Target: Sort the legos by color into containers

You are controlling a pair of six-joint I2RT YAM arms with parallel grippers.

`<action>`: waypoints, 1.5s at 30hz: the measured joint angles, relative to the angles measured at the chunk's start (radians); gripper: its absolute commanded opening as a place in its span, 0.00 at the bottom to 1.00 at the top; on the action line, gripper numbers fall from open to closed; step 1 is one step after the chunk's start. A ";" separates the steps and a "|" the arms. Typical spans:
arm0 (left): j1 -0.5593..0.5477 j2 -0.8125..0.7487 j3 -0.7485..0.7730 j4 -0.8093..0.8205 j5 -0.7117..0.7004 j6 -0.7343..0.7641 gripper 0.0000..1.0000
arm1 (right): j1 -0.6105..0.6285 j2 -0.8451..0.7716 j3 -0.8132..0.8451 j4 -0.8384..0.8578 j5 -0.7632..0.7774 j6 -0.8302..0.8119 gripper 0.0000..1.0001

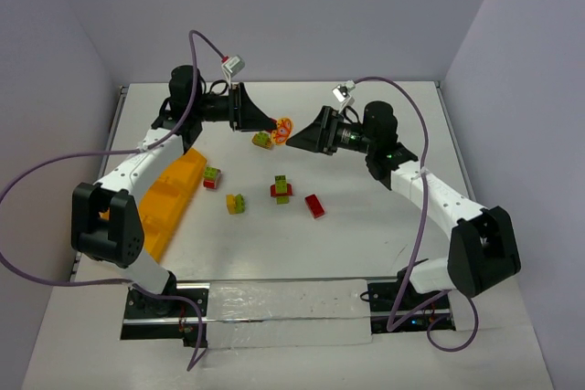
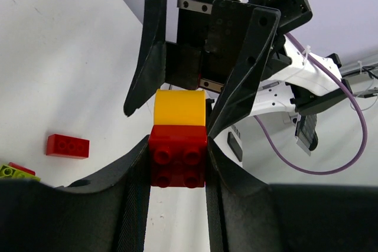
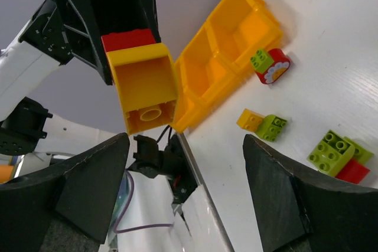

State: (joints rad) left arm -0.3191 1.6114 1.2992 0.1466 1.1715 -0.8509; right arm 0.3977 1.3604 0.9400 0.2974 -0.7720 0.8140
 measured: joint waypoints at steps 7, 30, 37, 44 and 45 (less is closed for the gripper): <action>0.000 -0.004 -0.011 0.015 0.005 -0.006 0.00 | 0.047 0.046 0.032 0.043 -0.011 0.034 0.71; 0.000 -0.029 0.014 -0.129 0.015 0.097 0.00 | 0.050 0.119 -0.033 0.396 -0.100 0.302 0.00; 0.032 -0.033 0.022 -0.255 0.009 0.190 0.00 | 0.024 -0.010 -0.068 0.161 0.018 0.135 0.00; 0.107 -0.053 0.023 -0.432 -0.043 0.301 0.00 | 0.002 -0.104 -0.044 -0.191 0.216 -0.090 0.00; 0.127 -0.056 0.023 -0.462 -0.062 0.314 0.00 | 0.002 -0.108 -0.035 -0.246 0.252 -0.119 0.00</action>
State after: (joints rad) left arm -0.1926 1.5554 1.3220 -0.3151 1.1096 -0.5373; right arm 0.3992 1.2522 0.9047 0.0517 -0.5198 0.6950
